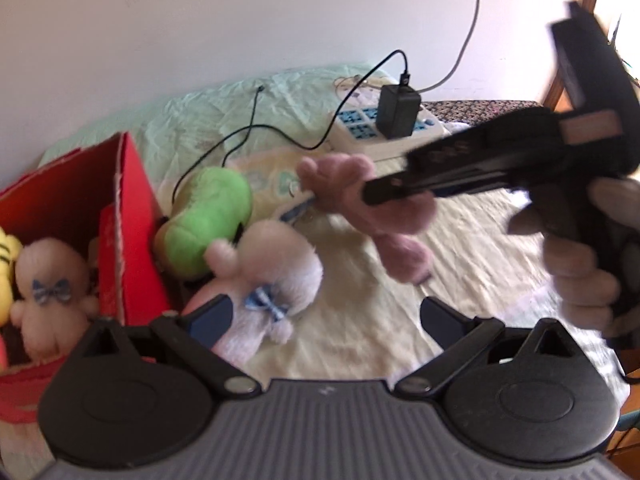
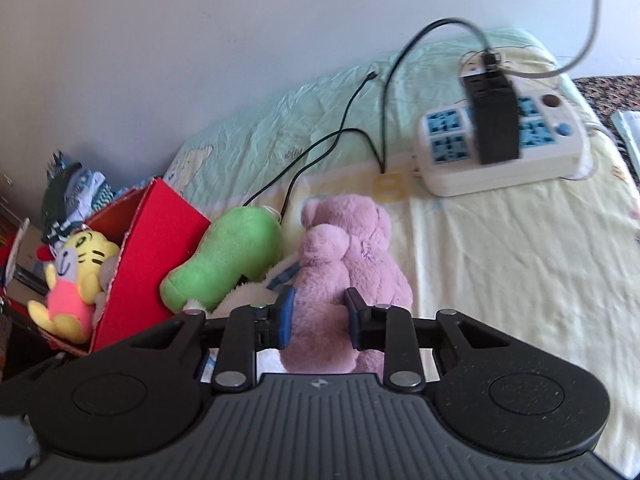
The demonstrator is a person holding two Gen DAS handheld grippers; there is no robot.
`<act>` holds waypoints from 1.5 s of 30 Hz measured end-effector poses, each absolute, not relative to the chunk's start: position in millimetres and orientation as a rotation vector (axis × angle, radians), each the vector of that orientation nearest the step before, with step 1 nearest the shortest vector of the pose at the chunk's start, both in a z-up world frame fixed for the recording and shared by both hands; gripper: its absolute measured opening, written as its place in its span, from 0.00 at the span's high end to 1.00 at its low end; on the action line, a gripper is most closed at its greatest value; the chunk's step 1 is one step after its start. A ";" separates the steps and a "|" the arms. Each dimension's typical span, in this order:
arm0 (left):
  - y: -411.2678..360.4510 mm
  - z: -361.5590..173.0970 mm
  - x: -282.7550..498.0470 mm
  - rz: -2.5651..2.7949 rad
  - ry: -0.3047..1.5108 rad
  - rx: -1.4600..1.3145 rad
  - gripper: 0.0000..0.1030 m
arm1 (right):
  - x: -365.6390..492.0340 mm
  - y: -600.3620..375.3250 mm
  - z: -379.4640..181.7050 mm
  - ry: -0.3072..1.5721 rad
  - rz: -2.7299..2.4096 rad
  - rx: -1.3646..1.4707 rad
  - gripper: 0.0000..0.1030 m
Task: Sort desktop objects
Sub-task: 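Reach for and grasp the pink teddy bear with the right gripper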
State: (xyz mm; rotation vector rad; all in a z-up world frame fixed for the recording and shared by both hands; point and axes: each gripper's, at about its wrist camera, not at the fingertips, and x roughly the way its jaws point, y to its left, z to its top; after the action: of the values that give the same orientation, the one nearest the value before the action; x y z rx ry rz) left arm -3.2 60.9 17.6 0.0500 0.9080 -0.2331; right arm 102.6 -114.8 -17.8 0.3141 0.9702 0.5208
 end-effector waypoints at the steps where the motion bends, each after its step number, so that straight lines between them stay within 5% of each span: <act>1: 59.6 17.1 -2.8 -0.247 0.909 0.049 0.03 | 98.2 -120.5 -15.8 0.972 0.520 0.312 0.73; 13: 60.7 0.6 -17.3 -0.337 0.968 0.027 0.03 | 34.2 -138.3 -32.2 1.028 0.590 0.300 0.76; 21: 60.8 -28.4 14.8 -0.292 1.057 -0.134 0.05 | 68.2 -151.3 -47.1 0.951 0.479 0.340 0.53; 31: 52.9 -55.0 43.0 -0.279 1.105 -0.275 0.06 | 93.0 -145.0 -78.4 1.044 0.555 0.417 0.49; 35: 42.1 -60.6 48.8 -0.314 1.105 -0.244 0.21 | 97.0 -142.4 -79.8 1.063 0.612 0.425 0.49; 39: 41.7 -66.2 50.1 -0.327 1.100 -0.224 0.28 | 101.5 -142.1 -82.0 1.072 0.617 0.406 0.55; 45: 48.7 -68.8 54.6 -0.334 1.099 -0.231 0.40 | 105.7 -145.1 -88.8 1.083 0.638 0.442 0.52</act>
State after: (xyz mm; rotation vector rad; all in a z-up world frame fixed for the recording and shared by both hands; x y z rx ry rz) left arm 54.6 48.7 -68.8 -0.2312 1.0993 -0.3338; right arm 105.7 -145.1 -88.8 0.4421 1.0829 0.6383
